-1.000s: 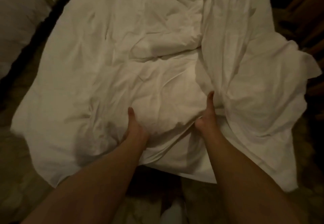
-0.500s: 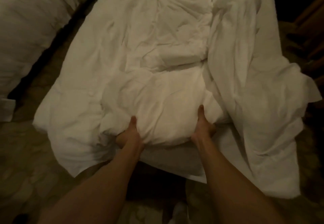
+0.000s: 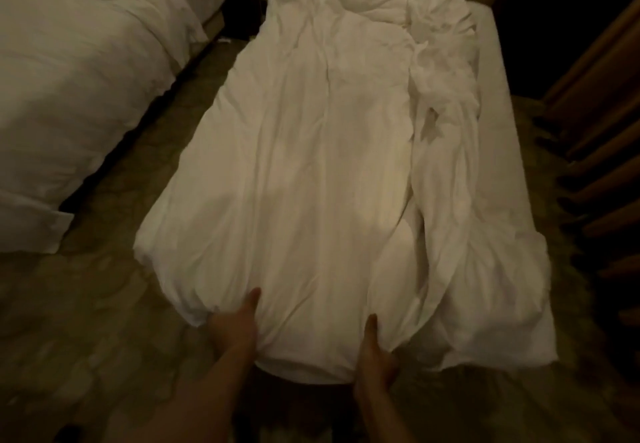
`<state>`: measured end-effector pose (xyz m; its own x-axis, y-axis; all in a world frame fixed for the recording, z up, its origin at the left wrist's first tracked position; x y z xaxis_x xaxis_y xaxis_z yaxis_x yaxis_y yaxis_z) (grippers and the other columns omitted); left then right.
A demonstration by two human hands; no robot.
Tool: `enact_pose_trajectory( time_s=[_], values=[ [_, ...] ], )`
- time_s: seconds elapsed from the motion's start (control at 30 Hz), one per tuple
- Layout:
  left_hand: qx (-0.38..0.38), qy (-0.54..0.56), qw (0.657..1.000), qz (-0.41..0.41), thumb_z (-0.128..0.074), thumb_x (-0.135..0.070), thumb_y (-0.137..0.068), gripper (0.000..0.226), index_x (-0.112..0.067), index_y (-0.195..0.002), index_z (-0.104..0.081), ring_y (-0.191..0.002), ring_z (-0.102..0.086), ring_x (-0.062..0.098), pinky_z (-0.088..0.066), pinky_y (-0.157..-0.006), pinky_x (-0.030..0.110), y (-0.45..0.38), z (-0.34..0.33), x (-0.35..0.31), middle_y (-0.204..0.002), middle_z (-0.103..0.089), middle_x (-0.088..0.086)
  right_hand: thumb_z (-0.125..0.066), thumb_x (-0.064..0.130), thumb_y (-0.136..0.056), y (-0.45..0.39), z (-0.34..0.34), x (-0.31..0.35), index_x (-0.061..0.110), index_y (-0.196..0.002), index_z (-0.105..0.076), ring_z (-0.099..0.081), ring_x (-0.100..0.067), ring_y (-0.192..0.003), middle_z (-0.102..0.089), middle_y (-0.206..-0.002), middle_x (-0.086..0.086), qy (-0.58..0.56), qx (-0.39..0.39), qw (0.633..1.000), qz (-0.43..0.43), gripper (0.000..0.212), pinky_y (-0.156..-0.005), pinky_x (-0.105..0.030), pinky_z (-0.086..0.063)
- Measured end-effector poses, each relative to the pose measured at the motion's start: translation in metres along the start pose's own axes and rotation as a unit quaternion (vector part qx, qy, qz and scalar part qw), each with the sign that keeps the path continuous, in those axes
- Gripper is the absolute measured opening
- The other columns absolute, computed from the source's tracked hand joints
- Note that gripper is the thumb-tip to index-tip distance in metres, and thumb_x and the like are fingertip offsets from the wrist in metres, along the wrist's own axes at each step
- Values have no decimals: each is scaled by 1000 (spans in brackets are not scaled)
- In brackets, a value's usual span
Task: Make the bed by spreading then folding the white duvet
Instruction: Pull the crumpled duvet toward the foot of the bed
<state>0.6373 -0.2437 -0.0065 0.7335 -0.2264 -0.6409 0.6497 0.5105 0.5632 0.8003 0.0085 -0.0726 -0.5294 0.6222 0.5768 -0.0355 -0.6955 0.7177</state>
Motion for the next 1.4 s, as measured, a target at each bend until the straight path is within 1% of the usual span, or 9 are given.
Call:
enact_pose_trajectory(
  time_s=[0.13, 0.27, 0.47, 0.63, 0.8, 0.93, 1.1, 1.3, 1.4],
  values=[
    [40, 9, 999, 6, -85, -54, -70, 119, 0, -155, -21, -143, -35, 39, -30, -118, 47, -12, 10, 25, -157, -34, 22, -78, 70, -66, 4, 10, -23, 4, -133, -59, -60, -37, -119, -63, -131, -18, 30, 29, 999, 28, 96, -100, -42, -49],
    [27, -9, 1000, -1, -91, -60, -57, 125, -4, -149, -28, -136, -43, 40, -36, -113, 52, 4, -1, 30, -151, -40, 19, -78, 76, -52, -7, 42, -7, 7, -95, -63, -63, -30, -82, -69, -92, -15, 114, 41, 988, 95, 82, -74, -37, -51],
    [201, -26, 975, -95, -88, -60, -59, 104, -8, -138, -45, -120, -52, 30, -45, -105, 45, 108, -133, -11, -132, -51, 11, -86, 56, -65, -43, 81, 88, 5, -127, -54, -51, -35, -120, -51, -129, -15, 227, 7, 931, 287, 86, -98, -45, -46],
    [307, -38, 946, -96, -82, -74, -57, 127, -15, -153, -24, -137, -43, 28, -42, -111, 45, 181, -264, -31, -153, -38, 6, -49, 93, -65, -110, 102, 149, 12, -153, -28, -30, -33, -143, -29, -157, -12, 285, 33, 895, 342, 122, -114, -53, -33],
    [227, -65, 967, -92, -72, -85, -56, 128, -20, -156, -24, -140, -42, 30, -37, -115, 50, 197, -317, -24, -155, -41, 6, -1, 84, -87, -176, 92, 224, 20, -160, 4, 9, -17, -154, 12, -163, 7, 437, 56, 731, 521, 98, -121, -42, 18],
    [180, -68, 978, -83, -49, -88, -71, 108, -21, -154, -32, -135, -47, 35, -36, -114, 48, 202, -342, -23, -151, -47, 12, 1, 75, -95, -229, 48, 236, 14, -154, -37, -27, -24, -151, -33, -161, -6, 533, 140, 623, 555, 93, -122, -45, 4],
    [176, -77, 971, -144, -45, -85, -76, 98, -15, -144, -54, -130, -54, 30, -39, -104, 28, 226, -350, -43, -141, -59, 11, 0, 72, -96, -269, 53, 252, 23, -87, -67, -69, -38, -91, -73, -88, -12, 530, 160, 652, 518, 84, -92, -43, -47],
    [229, -51, 953, -190, -54, -55, -95, 67, -12, -146, -46, -131, -48, 26, -22, -86, 10, 309, -361, -112, -128, -49, -4, 4, 80, -87, -244, 144, 352, 6, -78, -75, -70, -36, -78, -73, -81, -20, 395, 39, 788, 470, 108, -64, -34, -43],
    [290, 23, 939, -185, -54, -83, -71, 95, -13, -134, -57, -122, -56, 21, -39, -94, 22, 360, -390, -166, -122, -60, -1, -23, 67, -100, -227, 204, 443, -5, -58, -65, -62, -41, -51, -61, -57, -30, 303, -63, 766, 563, 94, -51, -37, -38]
  ],
)
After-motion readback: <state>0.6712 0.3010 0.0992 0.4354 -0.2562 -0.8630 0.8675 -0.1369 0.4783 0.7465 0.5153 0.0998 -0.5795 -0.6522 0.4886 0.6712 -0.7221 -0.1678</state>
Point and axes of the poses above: each hand's wrist, its own y-axis away from the middle knuckle, its own z-axis out of the back of the hand, x = y × z, the point moved 7 cm from there along -y, towards the middle knuckle
